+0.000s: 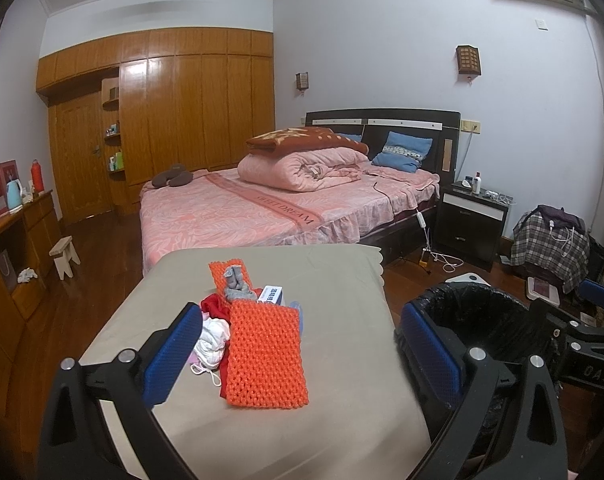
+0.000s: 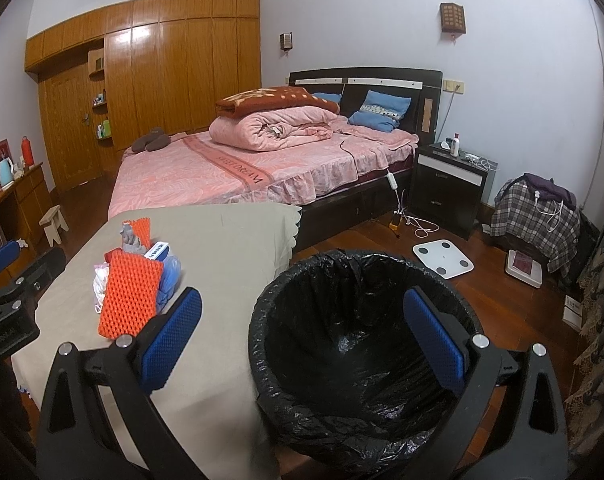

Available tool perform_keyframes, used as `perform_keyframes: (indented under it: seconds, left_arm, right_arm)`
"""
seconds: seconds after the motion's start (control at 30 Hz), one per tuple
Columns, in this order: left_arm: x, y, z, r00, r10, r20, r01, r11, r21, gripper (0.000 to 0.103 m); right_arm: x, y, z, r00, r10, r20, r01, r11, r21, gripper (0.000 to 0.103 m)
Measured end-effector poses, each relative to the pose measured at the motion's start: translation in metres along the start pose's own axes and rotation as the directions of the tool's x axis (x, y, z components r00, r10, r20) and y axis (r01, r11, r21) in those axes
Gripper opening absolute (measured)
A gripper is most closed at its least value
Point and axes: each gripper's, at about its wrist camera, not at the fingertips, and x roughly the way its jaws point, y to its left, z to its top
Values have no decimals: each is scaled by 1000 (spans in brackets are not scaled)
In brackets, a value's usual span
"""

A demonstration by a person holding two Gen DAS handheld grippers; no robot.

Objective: Collect trash

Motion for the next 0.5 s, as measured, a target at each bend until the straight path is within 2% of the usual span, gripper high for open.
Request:
perform_keyframes:
  seconds: [0.2,0.5]
  left_arm:
    - [0,0,0,1000,1,0,-1,1000,-1,97]
    - [13,19,-15,1000,21,-13,-21,1000,-19,97]
  right_arm:
    - [3,1,-3,1000,2,0,-2,1000,-2,98]
    - [16,22,0,1000,19,-11,-19,1000,-20,98]
